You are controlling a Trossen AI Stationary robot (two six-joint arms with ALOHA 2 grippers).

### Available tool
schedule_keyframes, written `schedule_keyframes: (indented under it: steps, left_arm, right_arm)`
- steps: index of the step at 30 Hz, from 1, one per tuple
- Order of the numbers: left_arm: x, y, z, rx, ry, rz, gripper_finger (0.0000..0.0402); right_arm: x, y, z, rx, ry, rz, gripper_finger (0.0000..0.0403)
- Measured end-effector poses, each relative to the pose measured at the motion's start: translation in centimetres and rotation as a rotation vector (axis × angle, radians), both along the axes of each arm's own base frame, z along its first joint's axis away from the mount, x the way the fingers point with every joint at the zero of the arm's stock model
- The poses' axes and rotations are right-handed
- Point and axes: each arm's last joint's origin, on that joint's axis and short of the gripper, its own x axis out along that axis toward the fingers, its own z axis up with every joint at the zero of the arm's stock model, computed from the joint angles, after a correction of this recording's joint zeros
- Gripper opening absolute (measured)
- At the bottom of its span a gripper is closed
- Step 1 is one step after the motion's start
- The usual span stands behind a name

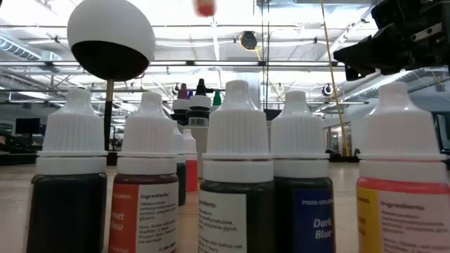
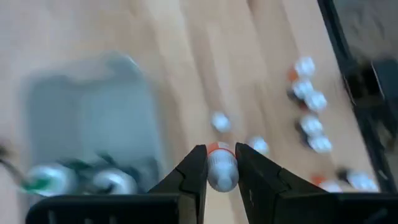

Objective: Pick & Place food coloring
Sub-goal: Put the small orange food coloring bottle into the gray bin

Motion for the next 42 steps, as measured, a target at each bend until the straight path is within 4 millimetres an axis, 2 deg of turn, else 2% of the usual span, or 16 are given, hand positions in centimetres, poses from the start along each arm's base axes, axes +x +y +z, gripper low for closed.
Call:
schedule_keyframes:
  steps: [4,9,13,18,22,30,35,42]
  left_arm:
    - [1.3,2.3,1.7,0.038,-0.082,0.023,0.0075]
    - [2.7,5.9,1.4,0.065,-0.095,0.078,0.0076]
    - [4.3,8.6,-0.3,0.056,-0.060,0.130,0.0076]
    - [6.4,10.6,-3.3,0.042,-0.016,0.143,0.0076]
    - [7.4,11.3,-5.8,0.054,0.046,0.141,0.0076]
    - [9.0,11.5,-8.9,0.055,0.057,0.146,0.0076]
    - [9.6,11.7,-10.3,0.058,0.072,0.150,0.0076]
    - [10.0,12.3,-11.2,0.052,0.082,0.167,0.0076]
  right_arm:
    - [0.0,0.0,0.0,0.000,0.000,0.000,0.0000]
    - [0.0,0.0,0.0,0.000,0.002,0.000,0.0000]
    - [0.0,0.0,-0.1,-0.001,0.008,0.000,0.0000]
    - [0.0,0.0,-0.1,-0.001,0.007,-0.001,0.0000]
    - [-0.1,0.0,-0.2,-0.001,0.005,-0.001,0.0000]
    - [-0.1,0.0,-0.4,-0.002,0.011,-0.002,0.0000]
    - [-0.1,0.0,-0.5,-0.002,0.015,-0.002,0.0000]
    - [-0.1,0.0,-0.4,-0.002,0.012,-0.001,0.0000]
